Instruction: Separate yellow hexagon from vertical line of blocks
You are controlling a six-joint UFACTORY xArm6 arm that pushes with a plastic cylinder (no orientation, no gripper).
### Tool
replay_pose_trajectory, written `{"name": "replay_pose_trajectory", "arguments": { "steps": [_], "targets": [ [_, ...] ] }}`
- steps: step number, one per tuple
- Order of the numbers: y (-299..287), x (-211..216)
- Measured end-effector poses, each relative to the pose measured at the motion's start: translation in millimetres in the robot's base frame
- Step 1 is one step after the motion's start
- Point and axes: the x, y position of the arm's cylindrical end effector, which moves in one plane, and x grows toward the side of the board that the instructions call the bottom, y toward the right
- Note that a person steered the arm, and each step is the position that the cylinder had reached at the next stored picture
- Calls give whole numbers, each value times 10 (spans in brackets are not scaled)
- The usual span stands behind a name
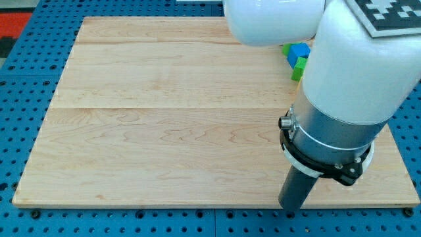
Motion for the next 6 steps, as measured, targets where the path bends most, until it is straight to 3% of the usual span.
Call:
{"name": "replay_pose_trajectory", "arguments": {
  "steps": [1, 2, 3, 5, 6],
  "targets": [
    [-8, 2],
    [746, -59],
    [1350, -390],
    [1249, -1575],
    [438, -1848]
  ]
}}
